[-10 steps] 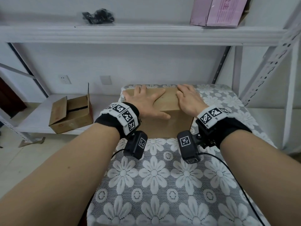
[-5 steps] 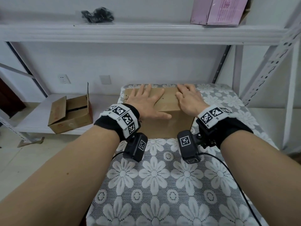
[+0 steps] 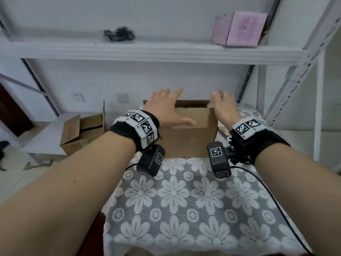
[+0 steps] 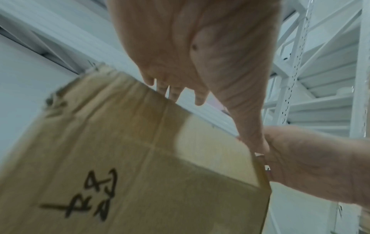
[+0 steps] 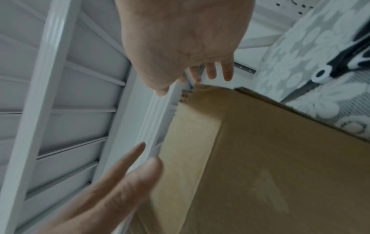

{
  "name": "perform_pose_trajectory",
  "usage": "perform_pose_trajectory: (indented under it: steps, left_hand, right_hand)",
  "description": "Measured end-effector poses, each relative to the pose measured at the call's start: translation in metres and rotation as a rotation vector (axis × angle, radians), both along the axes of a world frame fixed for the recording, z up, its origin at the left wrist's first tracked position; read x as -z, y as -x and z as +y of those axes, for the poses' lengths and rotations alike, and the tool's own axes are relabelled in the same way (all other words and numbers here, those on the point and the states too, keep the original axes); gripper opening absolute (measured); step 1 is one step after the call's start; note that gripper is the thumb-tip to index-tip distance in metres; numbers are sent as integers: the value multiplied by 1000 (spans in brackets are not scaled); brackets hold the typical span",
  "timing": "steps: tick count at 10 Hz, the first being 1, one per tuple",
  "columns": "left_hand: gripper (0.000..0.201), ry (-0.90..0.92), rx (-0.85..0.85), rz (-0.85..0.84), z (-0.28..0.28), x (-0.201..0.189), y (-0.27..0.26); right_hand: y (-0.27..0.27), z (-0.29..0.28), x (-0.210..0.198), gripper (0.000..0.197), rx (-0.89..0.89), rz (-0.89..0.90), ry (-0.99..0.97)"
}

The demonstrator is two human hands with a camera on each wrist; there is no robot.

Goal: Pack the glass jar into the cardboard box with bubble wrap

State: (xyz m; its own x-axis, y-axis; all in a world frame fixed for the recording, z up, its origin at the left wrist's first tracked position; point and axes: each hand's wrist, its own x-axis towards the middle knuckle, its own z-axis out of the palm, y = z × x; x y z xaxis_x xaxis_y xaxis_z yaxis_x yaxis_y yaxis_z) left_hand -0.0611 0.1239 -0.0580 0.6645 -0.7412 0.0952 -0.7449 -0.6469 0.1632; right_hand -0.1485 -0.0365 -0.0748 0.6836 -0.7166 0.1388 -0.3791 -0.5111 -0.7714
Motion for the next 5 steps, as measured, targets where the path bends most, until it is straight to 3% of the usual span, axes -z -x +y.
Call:
perform_pose_trajectory:
  steps: [1,2,3,5]
  left_hand:
    - [75,229,-75,-33,8,-8,7]
    - [48,283,-105,-101,16,-1,18]
    - [42,295,-74,-62,24,5,26]
    - [22,737,-68,94,28,-19,35]
  right_hand:
    - [15,9,-12,38,-2,-148,9]
    - [24,18,-7,38,3,-184,24]
    - [31,22,-2,35,-8,-146,47]
    - [46,28,-12,31,-24,-62,104]
